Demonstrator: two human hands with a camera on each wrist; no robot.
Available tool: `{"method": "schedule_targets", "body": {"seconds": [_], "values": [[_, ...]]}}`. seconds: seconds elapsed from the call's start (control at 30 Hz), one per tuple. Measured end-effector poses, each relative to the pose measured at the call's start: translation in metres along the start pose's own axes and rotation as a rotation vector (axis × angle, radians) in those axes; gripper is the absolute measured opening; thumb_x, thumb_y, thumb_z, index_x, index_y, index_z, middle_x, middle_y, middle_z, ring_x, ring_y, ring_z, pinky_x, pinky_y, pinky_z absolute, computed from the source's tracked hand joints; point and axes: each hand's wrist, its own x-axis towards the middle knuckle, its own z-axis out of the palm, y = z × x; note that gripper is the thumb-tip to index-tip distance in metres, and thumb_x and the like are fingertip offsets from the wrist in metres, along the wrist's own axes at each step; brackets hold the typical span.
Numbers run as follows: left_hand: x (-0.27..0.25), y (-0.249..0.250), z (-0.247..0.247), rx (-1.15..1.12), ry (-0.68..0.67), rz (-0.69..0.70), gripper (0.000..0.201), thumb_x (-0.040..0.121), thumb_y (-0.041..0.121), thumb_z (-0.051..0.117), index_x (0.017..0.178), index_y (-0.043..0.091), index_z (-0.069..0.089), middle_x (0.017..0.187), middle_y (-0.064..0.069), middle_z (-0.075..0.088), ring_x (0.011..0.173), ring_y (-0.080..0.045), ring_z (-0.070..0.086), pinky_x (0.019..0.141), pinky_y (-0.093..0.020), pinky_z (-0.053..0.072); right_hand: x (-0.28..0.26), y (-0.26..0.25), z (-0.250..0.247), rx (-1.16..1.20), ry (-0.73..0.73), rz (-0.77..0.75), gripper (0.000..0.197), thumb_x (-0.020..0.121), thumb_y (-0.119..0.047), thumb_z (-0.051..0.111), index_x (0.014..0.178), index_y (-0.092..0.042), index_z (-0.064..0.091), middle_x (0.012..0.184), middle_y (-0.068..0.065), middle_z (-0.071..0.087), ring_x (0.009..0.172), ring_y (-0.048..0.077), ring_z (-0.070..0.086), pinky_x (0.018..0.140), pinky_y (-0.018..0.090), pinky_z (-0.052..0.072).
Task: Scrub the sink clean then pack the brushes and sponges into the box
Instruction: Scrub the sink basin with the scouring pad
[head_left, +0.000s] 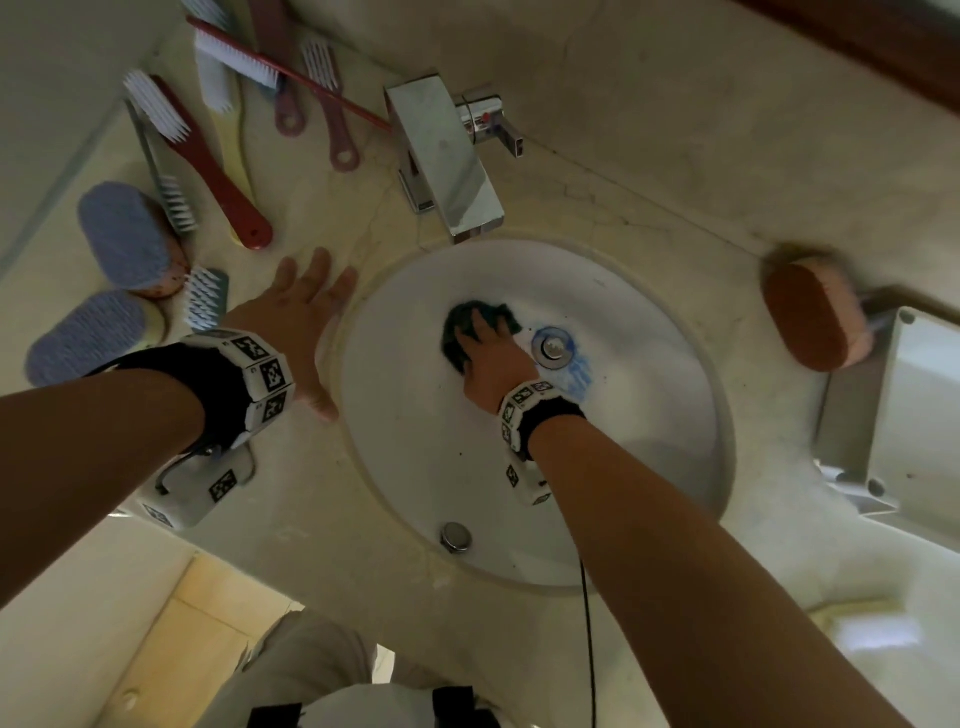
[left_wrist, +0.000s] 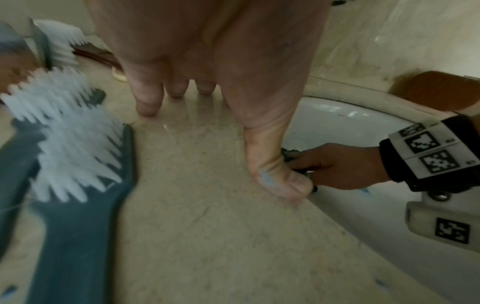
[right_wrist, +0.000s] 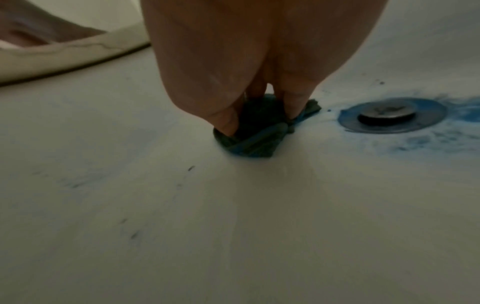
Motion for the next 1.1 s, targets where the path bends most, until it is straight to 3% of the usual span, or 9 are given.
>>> {"method": "schedule_targets", "body": {"seconds": [0.1,0.23,0.4,0.53,0.67,0.83,0.93,1.03,1.1], "values": [[0.001,-0.001,0.0,-0.008,-0.002,0.002,0.16,0.041,0.057,0.091,0.147,0.035,-0.027,0.156,0.003,-0.031,0.148,-0.03,-0.012,0.114,-0.053,0.025,-0.002,0.007,0.004,-0.046,-0.014,-0.024,0.066,0.097,-0.016,0.047,0.155,-0.023,0.016,0.163,0.004,-0.007,0.147,0.042,-0.004,0.109,0.054,0.032],[0.002,-0.002,-0.001,-0.01,-0.02,0.002,0.16,0.043,0.054,0.092,0.147,0.034,-0.027,0.156,0.003,-0.032,0.148,-0.03,-0.013,0.115,-0.053,0.021,0.0,0.042,-0.013,-0.055,0.013,0.148,0.064,0.099,-0.015,0.044,0.155,-0.024,0.015,0.163,0.005,-0.008,0.147,0.041,-0.003,0.117,0.055,0.018],[0.004,-0.003,-0.001,-0.002,-0.035,0.017,0.159,0.044,0.056,0.091,0.147,0.033,-0.028,0.156,0.001,-0.032,0.147,-0.032,-0.014,0.116,-0.053,0.016,-0.006,0.027,-0.019,-0.01,-0.015,0.226,0.059,0.1,-0.022,0.041,0.154,-0.024,0.019,0.163,0.005,-0.005,0.147,0.041,-0.004,0.118,0.054,0.016],[0.006,-0.004,-0.001,0.003,-0.047,0.028,0.162,0.041,0.06,0.09,0.146,0.033,-0.03,0.155,0.001,-0.034,0.147,-0.033,-0.015,0.116,-0.054,0.016,-0.026,0.009,-0.016,0.003,-0.055,0.206,0.058,0.102,-0.023,0.039,0.155,-0.018,0.017,0.163,0.012,-0.003,0.148,0.038,-0.003,0.119,0.044,0.001],[0.006,-0.004,-0.001,0.024,-0.035,0.038,0.158,0.045,0.061,0.088,0.147,0.03,-0.028,0.156,-0.001,-0.032,0.147,-0.035,-0.013,0.115,-0.056,0.019,-0.057,0.013,-0.001,-0.019,-0.138,0.184,0.063,0.101,-0.019,0.042,0.156,-0.017,0.013,0.162,0.013,-0.003,0.148,0.035,-0.001,0.118,0.041,0.0],[0.013,-0.004,-0.015,0.065,0.003,0.105,0.137,0.063,0.055,0.083,0.153,0.022,-0.014,0.159,-0.009,-0.021,0.147,-0.036,-0.008,0.118,-0.054,0.018,-0.078,0.017,0.012,0.023,-0.262,0.264,0.065,0.098,-0.022,0.046,0.156,-0.023,0.016,0.163,0.009,-0.005,0.146,0.046,0.001,0.119,0.048,0.008],[0.02,-0.006,-0.029,0.095,0.008,0.158,0.123,0.075,0.048,0.077,0.154,0.019,-0.012,0.159,-0.011,-0.023,0.146,-0.039,-0.011,0.12,-0.048,0.008,-0.087,0.017,0.015,0.032,-0.29,0.336,0.069,0.097,-0.023,0.049,0.156,-0.023,0.012,0.162,0.011,-0.008,0.146,0.044,0.003,0.12,0.048,0.014],[0.024,-0.009,-0.035,0.149,-0.04,0.16,0.127,0.074,0.051,0.077,0.152,0.018,-0.018,0.158,-0.011,-0.025,0.146,-0.042,-0.011,0.119,-0.047,0.007,-0.088,0.022,0.017,0.055,-0.299,0.428,0.076,0.094,-0.022,0.053,0.156,-0.021,0.009,0.162,0.012,-0.008,0.147,0.04,0.006,0.12,0.047,0.018],[0.025,-0.012,-0.034,0.182,-0.06,0.178,0.135,0.069,0.05,0.081,0.151,0.02,-0.022,0.157,-0.01,-0.027,0.146,-0.041,-0.011,0.118,-0.047,0.008,-0.087,0.027,0.016,0.067,-0.284,0.509,0.077,0.092,-0.026,0.053,0.155,-0.017,0.011,0.161,0.014,0.0,0.146,0.04,0.012,0.119,0.046,0.02]]}}
